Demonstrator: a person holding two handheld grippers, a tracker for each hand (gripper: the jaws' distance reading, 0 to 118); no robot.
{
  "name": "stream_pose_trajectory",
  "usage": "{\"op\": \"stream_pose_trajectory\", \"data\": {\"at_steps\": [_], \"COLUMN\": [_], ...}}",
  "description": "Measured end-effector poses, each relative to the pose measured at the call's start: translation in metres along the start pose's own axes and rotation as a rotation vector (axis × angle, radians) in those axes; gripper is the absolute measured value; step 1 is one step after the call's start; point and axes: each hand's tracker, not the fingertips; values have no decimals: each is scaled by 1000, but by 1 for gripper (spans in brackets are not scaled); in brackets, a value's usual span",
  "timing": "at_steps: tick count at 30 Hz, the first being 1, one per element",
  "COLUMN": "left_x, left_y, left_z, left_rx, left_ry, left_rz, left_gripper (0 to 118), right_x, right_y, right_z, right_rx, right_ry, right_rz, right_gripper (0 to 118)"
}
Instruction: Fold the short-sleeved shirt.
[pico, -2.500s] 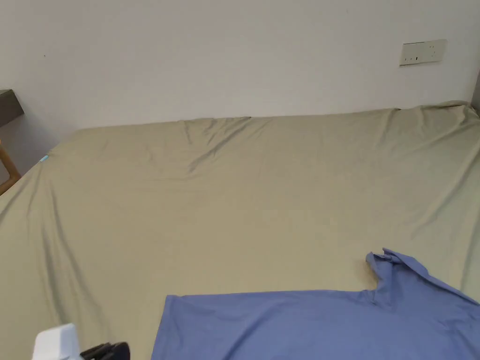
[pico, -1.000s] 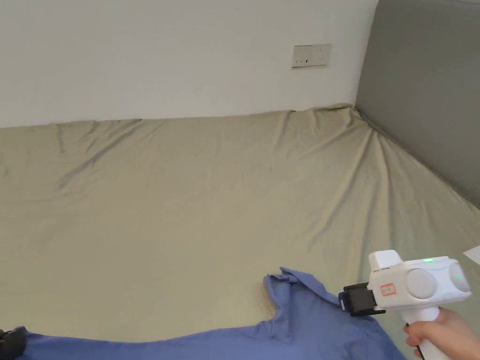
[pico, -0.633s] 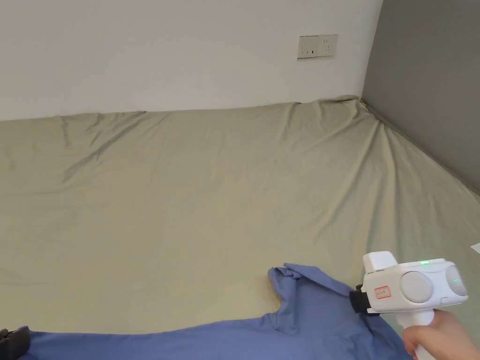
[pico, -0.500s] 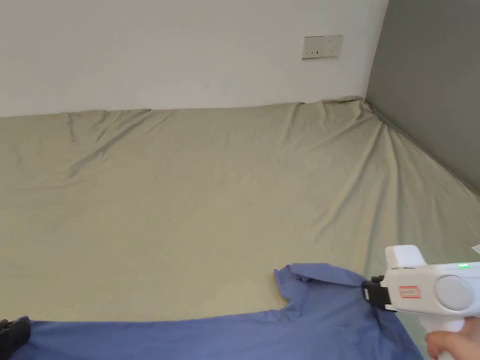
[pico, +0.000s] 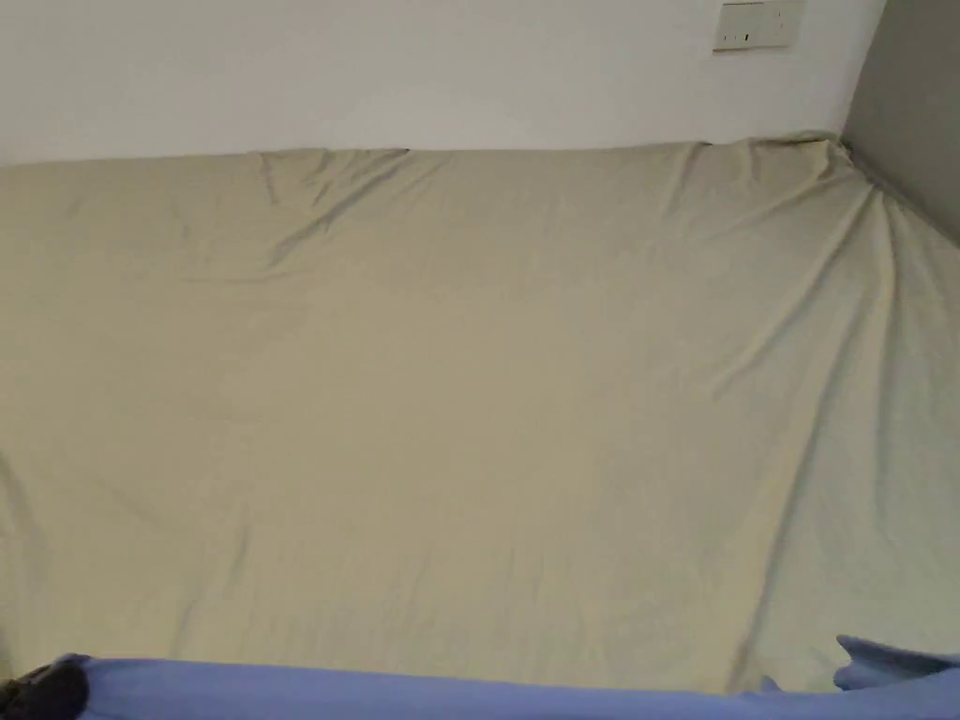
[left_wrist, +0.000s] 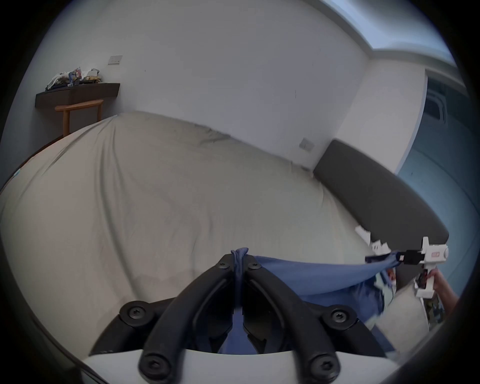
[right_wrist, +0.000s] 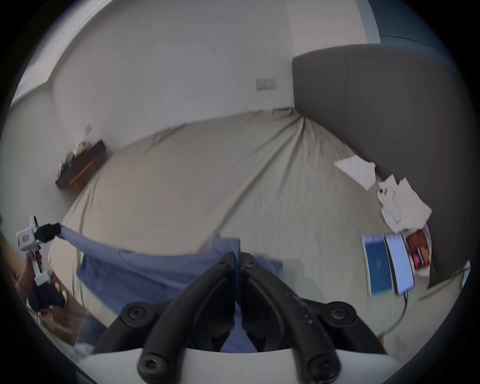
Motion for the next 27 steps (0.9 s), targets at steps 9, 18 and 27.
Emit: {"op": "stream_pose_trajectory", "data": {"at_steps": [9, 18, 27], "left_x": [-18, -32, -15], "left_y": [-72, -110, -61], "left_z": [-7, -31, 36], "left_rx": [-339, -486, -134], "left_ry": [26, 117, 56], "left_rz": [4, -89, 141], "left_gripper": [4, 10, 116], "right_x": [8, 2, -1], "right_y": [-110, -123, -46], "right_z": [-33, -54, 51], "right_rx": [-317, -395, 84], "right_ry": [-11, -31, 23], "right_rz": [-18, 57, -186], "right_gripper": [4, 15, 118]}}
